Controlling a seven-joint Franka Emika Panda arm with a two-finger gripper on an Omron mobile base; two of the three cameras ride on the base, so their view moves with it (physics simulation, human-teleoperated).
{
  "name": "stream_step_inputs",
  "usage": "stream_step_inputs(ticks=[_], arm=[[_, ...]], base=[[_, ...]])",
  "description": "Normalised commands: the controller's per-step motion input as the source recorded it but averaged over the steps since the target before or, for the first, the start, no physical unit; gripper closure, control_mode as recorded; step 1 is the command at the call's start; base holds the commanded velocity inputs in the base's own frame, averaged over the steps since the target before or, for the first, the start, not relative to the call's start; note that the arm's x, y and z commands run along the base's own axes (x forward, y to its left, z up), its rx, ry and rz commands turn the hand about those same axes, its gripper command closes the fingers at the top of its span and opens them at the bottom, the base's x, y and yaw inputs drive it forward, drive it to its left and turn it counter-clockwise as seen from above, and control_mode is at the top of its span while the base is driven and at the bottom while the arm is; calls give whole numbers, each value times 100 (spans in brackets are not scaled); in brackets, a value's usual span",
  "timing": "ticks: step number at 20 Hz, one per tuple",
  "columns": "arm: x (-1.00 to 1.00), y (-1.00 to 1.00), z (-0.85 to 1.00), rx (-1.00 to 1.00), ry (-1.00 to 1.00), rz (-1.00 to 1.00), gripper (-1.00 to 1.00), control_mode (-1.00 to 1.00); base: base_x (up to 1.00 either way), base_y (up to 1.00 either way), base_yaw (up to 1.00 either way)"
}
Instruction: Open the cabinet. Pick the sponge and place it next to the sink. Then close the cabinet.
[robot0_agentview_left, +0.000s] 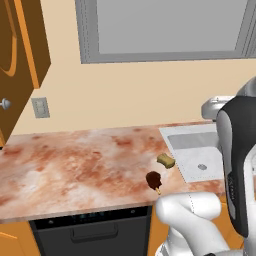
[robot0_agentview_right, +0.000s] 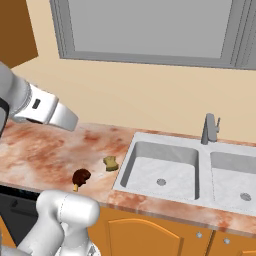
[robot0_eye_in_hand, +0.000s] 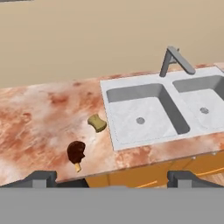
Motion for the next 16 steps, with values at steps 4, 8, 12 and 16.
stream_step_inputs(ticks=[4, 8, 12, 16], arm=[[0, 0, 0, 0, 0, 0, -100, -100], [0, 0, 0, 0, 0, 0, -100, 100], [0, 0, 0, 0, 0, 0, -100, 100], [0, 0, 0, 0, 0, 0, -100, 100]], base=[[0, 0, 0], [-36, 0, 0], [-99, 4, 2], [-95, 13, 3]])
